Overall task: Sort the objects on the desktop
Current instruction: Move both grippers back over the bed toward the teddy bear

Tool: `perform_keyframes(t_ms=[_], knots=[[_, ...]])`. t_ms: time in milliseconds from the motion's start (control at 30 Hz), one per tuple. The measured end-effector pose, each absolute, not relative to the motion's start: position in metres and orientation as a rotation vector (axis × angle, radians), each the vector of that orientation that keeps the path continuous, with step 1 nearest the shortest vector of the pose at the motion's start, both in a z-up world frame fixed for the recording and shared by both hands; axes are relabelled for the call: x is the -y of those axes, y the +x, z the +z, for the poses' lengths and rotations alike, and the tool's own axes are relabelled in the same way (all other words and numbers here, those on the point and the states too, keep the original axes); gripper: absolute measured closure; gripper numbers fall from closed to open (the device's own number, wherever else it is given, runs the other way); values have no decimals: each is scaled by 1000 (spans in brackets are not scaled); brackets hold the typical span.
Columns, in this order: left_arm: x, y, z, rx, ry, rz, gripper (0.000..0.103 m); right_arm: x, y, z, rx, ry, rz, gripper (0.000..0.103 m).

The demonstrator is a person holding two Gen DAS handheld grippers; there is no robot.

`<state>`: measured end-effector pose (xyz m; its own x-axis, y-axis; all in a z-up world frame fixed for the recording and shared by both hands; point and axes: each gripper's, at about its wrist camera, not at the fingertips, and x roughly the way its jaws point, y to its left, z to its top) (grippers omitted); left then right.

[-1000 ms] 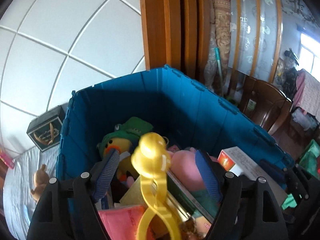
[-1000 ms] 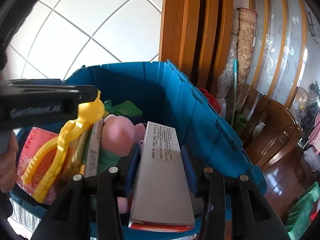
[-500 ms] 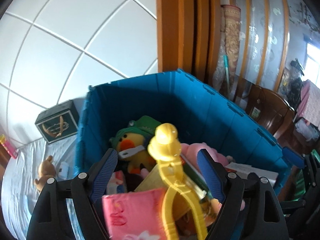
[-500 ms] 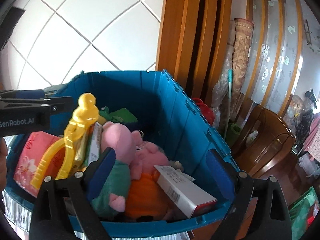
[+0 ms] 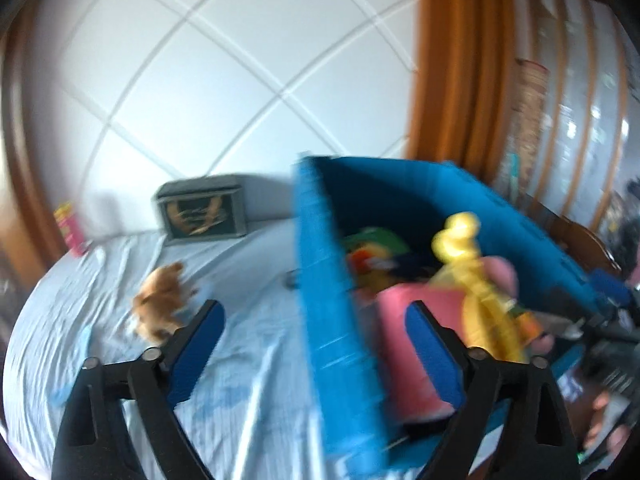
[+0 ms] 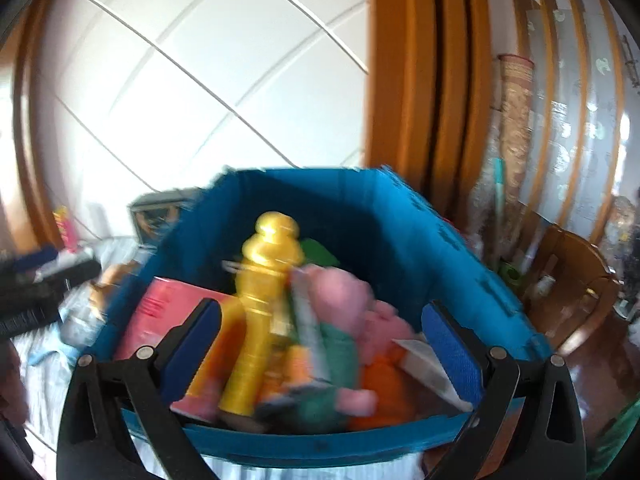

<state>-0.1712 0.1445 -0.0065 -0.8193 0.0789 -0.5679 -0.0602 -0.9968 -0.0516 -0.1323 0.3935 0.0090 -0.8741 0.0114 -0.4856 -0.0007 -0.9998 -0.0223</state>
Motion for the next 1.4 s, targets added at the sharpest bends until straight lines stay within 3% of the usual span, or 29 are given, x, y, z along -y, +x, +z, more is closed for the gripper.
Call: perform_keyframes(t_ms=[367, 667, 1067, 1400], knots=[[76, -131, -76, 163, -1191, 3191, 5, -218, -135, 20, 130, -774, 3296, 1], [243, -87, -124, 246, -1387, 3259, 5, -56, -148, -24, 110, -982, 3354, 0], [300, -118, -187, 377, -1605, 3121, 5, -4, -193, -118, 111, -1379, 3117, 0], [301, -182, -225, 349, -1758, 3079, 5, 1, -268, -180, 63, -1560, 3058, 0]])
